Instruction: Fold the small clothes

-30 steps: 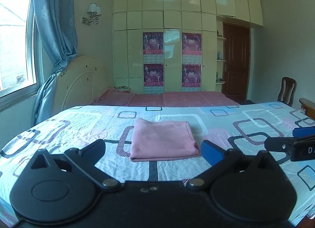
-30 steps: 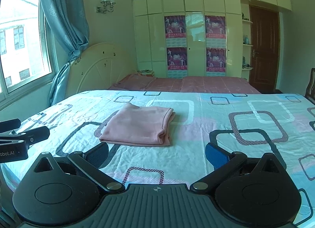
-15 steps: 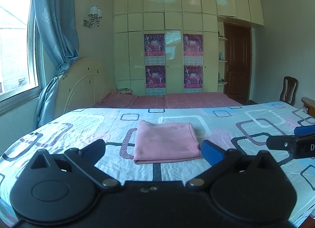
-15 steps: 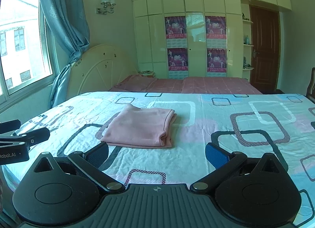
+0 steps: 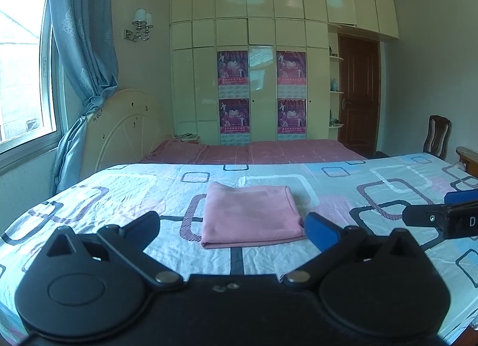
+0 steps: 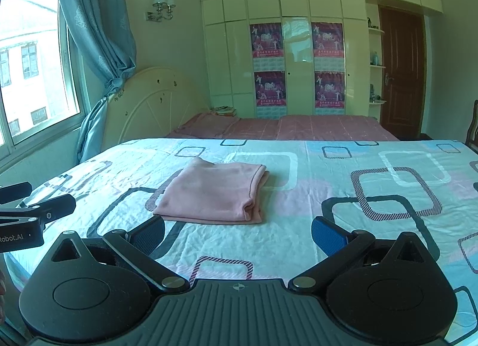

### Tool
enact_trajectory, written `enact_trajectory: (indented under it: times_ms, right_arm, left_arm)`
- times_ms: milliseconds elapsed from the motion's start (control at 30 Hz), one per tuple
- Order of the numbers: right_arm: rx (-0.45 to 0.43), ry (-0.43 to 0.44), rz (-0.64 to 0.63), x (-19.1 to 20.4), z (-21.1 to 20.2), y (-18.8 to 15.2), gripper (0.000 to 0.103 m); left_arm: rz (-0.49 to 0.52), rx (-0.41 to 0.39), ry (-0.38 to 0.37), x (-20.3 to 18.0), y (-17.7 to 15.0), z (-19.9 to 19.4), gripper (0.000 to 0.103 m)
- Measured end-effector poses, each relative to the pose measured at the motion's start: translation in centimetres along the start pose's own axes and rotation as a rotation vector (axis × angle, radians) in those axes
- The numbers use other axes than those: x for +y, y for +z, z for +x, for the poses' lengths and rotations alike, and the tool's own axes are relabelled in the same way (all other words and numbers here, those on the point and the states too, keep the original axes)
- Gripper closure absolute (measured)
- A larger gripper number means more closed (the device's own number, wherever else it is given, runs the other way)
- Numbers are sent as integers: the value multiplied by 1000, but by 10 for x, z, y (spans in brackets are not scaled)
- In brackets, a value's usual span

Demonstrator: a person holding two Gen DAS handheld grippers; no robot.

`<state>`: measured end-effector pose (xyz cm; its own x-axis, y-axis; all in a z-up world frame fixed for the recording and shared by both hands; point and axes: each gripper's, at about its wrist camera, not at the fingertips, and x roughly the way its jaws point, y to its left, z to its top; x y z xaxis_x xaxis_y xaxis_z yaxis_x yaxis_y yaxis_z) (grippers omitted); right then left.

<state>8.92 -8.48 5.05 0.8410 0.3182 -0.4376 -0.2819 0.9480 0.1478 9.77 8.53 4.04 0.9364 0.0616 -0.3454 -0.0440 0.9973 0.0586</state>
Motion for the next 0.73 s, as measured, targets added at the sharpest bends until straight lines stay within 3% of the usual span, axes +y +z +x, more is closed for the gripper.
enact_trajectory:
  times_ms: [733]
  right_arm:
    - [-4, 6, 5, -4, -3, -1, 0]
  left_arm:
    - [5, 11, -28, -2, -1, -1, 0]
